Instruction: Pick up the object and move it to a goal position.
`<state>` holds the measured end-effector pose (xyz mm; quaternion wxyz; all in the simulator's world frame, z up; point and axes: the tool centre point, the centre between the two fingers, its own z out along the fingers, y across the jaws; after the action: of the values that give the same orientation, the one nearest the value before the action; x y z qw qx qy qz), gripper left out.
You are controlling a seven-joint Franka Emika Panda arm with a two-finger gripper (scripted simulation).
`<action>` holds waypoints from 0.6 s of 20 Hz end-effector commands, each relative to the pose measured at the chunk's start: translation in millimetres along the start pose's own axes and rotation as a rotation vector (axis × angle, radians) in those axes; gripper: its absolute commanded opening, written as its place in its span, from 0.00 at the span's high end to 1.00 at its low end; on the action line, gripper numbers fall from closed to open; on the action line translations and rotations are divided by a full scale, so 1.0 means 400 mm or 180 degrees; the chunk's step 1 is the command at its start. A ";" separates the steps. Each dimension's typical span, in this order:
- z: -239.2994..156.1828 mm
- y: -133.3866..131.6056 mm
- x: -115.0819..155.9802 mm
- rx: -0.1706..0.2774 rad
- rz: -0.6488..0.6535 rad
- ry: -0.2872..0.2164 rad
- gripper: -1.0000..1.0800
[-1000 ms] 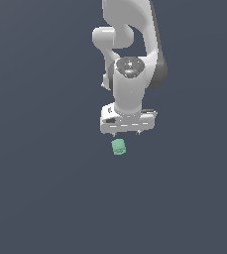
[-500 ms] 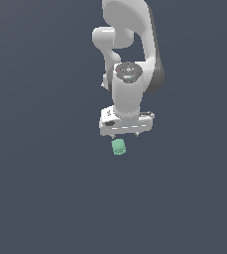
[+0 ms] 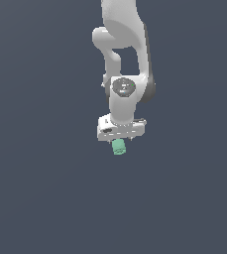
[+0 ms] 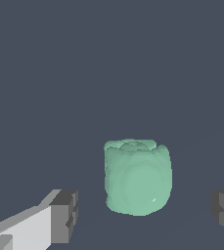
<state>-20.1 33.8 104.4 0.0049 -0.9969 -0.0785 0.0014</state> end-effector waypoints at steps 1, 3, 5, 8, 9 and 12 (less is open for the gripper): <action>0.022 0.006 -0.007 -0.0019 -0.0043 0.0005 0.04; 0.032 0.009 -0.011 -0.0027 -0.0062 0.0006 0.04; 0.037 0.010 -0.012 -0.0032 -0.0071 0.0006 0.04; 0.036 0.010 -0.012 -0.0028 -0.0064 0.0002 0.04; 0.039 0.010 -0.012 -0.0028 -0.0064 0.0002 0.04; 0.057 0.010 -0.013 -0.0029 -0.0066 0.0003 0.04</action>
<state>-24.2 29.2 85.5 0.0005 -0.9961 -0.0886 0.0002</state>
